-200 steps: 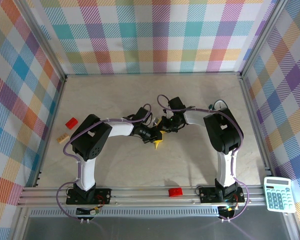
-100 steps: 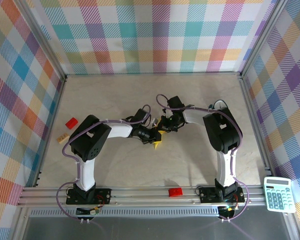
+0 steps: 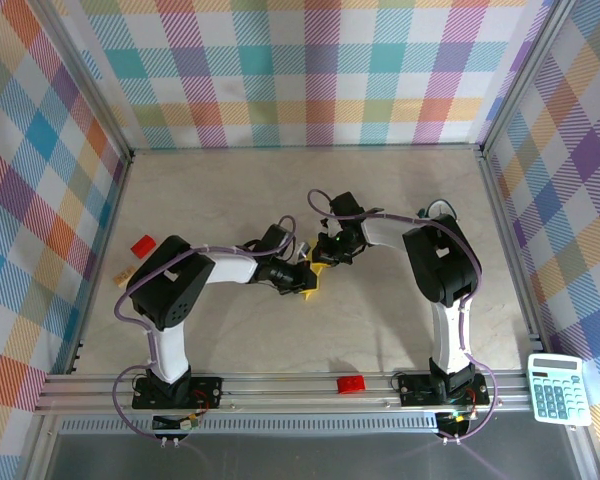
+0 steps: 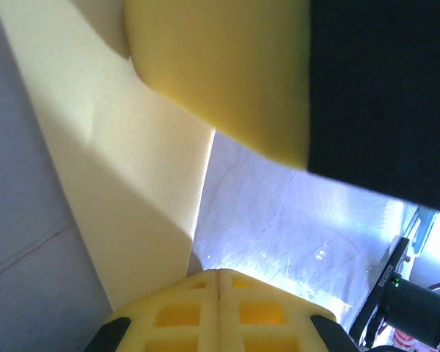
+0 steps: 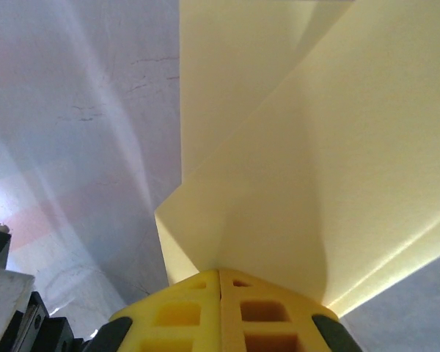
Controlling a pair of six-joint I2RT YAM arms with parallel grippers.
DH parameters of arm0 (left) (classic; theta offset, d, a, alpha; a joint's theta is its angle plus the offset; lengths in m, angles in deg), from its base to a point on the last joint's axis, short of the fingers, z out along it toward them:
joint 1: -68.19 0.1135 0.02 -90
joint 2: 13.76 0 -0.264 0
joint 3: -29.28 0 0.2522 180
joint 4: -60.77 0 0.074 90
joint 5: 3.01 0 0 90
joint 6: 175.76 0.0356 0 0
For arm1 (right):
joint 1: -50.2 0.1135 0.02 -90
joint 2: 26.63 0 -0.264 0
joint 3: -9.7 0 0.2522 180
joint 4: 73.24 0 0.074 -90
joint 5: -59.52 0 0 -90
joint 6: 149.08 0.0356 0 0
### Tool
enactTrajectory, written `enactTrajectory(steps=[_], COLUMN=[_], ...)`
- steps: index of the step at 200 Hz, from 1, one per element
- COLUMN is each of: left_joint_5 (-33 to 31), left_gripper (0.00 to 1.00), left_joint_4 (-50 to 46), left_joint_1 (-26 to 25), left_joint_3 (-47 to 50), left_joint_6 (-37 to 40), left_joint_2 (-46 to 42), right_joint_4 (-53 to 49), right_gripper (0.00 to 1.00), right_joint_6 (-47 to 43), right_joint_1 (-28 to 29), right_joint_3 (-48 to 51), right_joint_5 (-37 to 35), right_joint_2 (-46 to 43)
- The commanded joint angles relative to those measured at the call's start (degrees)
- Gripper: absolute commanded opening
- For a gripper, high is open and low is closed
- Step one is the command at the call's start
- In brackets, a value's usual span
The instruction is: Fold a paper plane with a square sheet of paper (fold left side to right side)
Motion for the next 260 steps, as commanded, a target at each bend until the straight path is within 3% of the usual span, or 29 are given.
enactTrajectory(steps=[1,260], left_joint_5=[0.8,1.5], left_gripper=[0.0,0.0], left_joint_4=[-7.5,-6.7], left_joint_1=[-0.9,-0.8], left_joint_3=[3.9,8.5], left_joint_6=[0.4,1.8], left_joint_2=[-0.7,-9.9], right_joint_4=[-4.3,-2.9], right_gripper=[0.0,0.0], right_joint_6=[-1.6,-3.9], right_joint_1=[-0.3,-0.4], right_joint_3=[1.6,-0.9], right_joint_5=[-9.4,-6.4], right_joint_2=[4.9,5.4])
